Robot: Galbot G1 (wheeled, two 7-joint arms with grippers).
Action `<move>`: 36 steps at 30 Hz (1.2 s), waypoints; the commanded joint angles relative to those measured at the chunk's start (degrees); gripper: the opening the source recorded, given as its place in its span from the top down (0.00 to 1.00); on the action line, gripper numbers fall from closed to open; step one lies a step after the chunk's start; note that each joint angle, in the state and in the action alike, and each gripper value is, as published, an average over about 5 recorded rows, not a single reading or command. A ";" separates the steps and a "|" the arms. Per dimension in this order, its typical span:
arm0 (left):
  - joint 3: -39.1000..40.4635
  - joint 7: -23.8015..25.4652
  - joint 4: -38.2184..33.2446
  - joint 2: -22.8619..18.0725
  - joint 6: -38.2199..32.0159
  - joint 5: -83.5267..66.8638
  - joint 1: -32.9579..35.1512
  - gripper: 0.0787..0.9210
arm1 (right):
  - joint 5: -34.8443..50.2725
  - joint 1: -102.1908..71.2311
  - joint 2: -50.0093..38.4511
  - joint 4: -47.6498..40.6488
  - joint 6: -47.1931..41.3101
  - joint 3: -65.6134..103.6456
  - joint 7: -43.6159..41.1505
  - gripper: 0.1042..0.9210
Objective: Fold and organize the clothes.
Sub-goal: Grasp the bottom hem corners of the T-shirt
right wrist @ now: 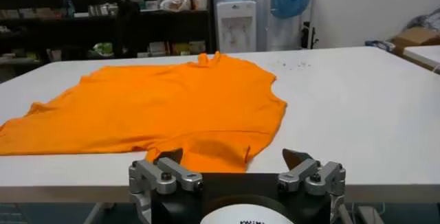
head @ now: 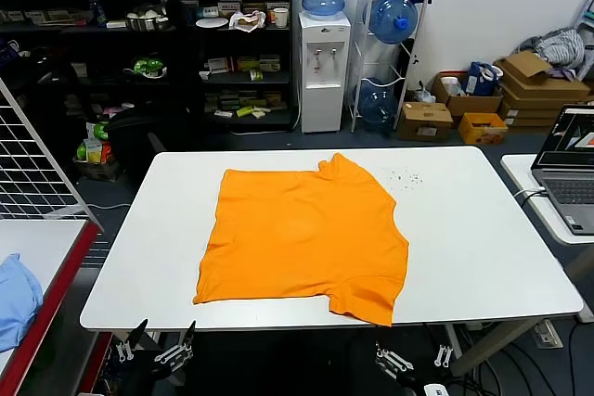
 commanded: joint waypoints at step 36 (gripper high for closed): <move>13.04 -6.11 15.92 0.98 5.55 -4.59 -23.49 0.00 | 0.96 19.03 1.59 -13.40 -9.14 -4.22 5.31 0.03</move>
